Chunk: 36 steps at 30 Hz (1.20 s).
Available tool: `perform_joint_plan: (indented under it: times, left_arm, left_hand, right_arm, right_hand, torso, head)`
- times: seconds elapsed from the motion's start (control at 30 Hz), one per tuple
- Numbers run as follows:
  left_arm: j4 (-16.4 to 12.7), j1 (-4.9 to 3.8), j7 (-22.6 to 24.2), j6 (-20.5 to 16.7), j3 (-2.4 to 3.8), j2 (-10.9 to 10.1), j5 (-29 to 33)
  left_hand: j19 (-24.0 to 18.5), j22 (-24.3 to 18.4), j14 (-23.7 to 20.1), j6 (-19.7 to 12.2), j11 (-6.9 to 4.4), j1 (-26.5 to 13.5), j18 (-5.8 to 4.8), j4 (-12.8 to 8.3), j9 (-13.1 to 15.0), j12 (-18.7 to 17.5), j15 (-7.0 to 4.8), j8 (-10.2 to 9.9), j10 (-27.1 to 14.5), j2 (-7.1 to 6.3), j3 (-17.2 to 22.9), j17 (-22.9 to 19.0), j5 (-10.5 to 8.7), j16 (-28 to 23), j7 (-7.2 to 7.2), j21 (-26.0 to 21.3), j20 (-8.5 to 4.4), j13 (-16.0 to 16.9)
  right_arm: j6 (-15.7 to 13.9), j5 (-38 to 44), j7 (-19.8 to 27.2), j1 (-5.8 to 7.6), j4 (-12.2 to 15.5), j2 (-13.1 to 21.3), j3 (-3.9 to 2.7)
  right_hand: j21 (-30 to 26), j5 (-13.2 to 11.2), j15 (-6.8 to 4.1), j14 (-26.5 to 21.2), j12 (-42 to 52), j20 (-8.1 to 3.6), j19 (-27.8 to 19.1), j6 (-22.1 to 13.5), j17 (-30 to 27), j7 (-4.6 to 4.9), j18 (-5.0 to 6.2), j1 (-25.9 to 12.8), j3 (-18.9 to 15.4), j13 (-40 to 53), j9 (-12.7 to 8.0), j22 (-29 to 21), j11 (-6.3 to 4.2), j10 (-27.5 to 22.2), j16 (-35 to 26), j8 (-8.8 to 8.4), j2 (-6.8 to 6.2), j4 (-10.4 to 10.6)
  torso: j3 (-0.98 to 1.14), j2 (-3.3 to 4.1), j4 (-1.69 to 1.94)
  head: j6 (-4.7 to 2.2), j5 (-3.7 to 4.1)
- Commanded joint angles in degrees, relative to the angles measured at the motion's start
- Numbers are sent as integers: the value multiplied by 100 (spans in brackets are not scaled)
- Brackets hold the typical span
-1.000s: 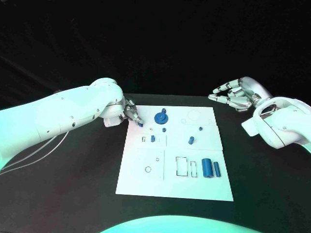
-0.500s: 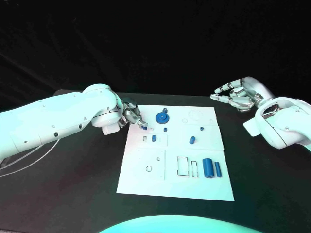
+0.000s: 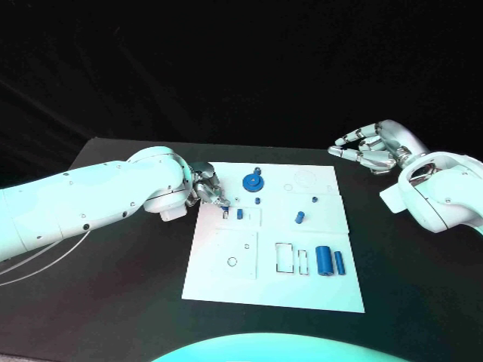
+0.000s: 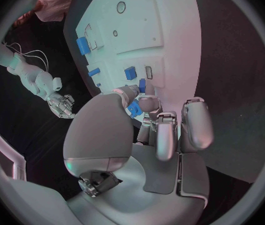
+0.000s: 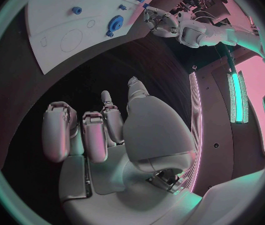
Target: Assemble the parts on the task board
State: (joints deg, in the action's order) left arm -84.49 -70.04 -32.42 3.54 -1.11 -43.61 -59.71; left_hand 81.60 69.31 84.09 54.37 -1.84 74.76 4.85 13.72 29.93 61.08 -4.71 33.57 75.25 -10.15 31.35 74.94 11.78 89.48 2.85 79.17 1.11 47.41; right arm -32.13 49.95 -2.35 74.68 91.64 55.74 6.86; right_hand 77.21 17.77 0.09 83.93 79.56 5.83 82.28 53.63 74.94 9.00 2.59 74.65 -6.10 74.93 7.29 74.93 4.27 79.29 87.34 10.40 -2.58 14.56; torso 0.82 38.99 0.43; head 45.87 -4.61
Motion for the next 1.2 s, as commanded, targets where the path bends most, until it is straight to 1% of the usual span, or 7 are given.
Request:
perform_joint_plan:
  times: [0.03, 0.1, 0.4, 0.73, 0.9, 1.2]
  left_arm:
    - [-43, 15, 19, -37, 3, 7, -288]
    - [-53, 25, -21, -8, 2, 17, -337]
    - [-83, 52, -166, 198, -2, 44, -422]
    - [-88, 64, -271, 429, -11, 65, -445]
    - [-78, 74, -308, 498, -20, 76, -460]
    - [-91, 81, -345, 563, -24, 73, -467]
  left_hand:
    - [65, 39, 588, 82, -1, -24, -76, -901, -4, 47, -35, 28, 85, -88, 928, 1493, -27, 45, -27, 36, 6, 46]
    - [75, 63, 591, 96, -5, -36, -80, -912, -4, 64, -37, 29, 109, -107, 935, 1505, -29, 51, -31, 49, 4, 70]
    - [96, 111, 591, 137, -18, -78, -90, -946, -6, 99, -45, 30, 173, -171, 943, 1506, -34, 52, -46, 76, -1, 119]
    - [98, 114, 591, 146, -21, -88, -90, -952, -7, 97, -47, 30, 183, -182, 944, 1506, -34, 52, -50, 78, -2, 116]
    - [98, 114, 591, 146, -21, -88, -90, -952, -7, 97, -47, 30, 183, -182, 944, 1506, -34, 52, -50, 78, -2, 116]
    - [99, 117, 591, 153, -23, -96, -91, -956, -8, 95, -48, 30, 190, -189, 946, 1506, -34, 52, -52, 80, -3, 113]
  right_arm:
    - [55, 32, 56, -7, 1, 4, 0]
    - [54, 31, 58, -8, 3, 4, 0]
    - [50, 22, 63, -10, 3, 9, 0]
    - [52, 21, 66, -11, 4, 10, 0]
    - [54, 20, 66, -12, 4, 11, 0]
    - [55, 20, 65, -14, 6, 16, 0]
  right_hand:
    - [-34, 39, -40, 444, 14, -7, -35, -11, 827, -39, 100, -17, -52, 261, -10, 321, -34, 3, -17, 23, 44, 3]
    - [-34, 39, -40, 444, 14, -7, -35, -11, 827, -39, 100, -17, -52, 261, -10, 321, -34, 3, -17, 23, 44, 3]
    - [-34, 39, -40, 444, 14, -7, -35, -11, 827, -39, 100, -17, -52, 261, -10, 321, -34, 3, -17, 23, 44, 3]
    - [-34, 39, -40, 444, 14, -7, -35, -11, 827, -39, 100, -17, -52, 261, -10, 321, -34, 3, -17, 23, 44, 3]
    - [-34, 51, -41, 444, 15, -7, -33, -12, 824, -39, 100, -19, -61, 261, -11, 322, -35, 4, -18, 25, 48, 9]
    - [-34, 54, -41, 443, 15, -7, -33, -12, 824, -39, 100, -20, -63, 261, -11, 322, -35, 4, -18, 26, 49, 10]
  torso:
    - [4, 6, -9]
    - [6, 6, -9]
    - [6, 8, -12]
    - [5, 4, -7]
    - [2, 3, -9]
    - [4, 5, -10]
  head:
    - [2, -12]
    - [6, -17]
    - [22, -16]
    - [36, -17]
    - [39, -17]
    - [45, -19]
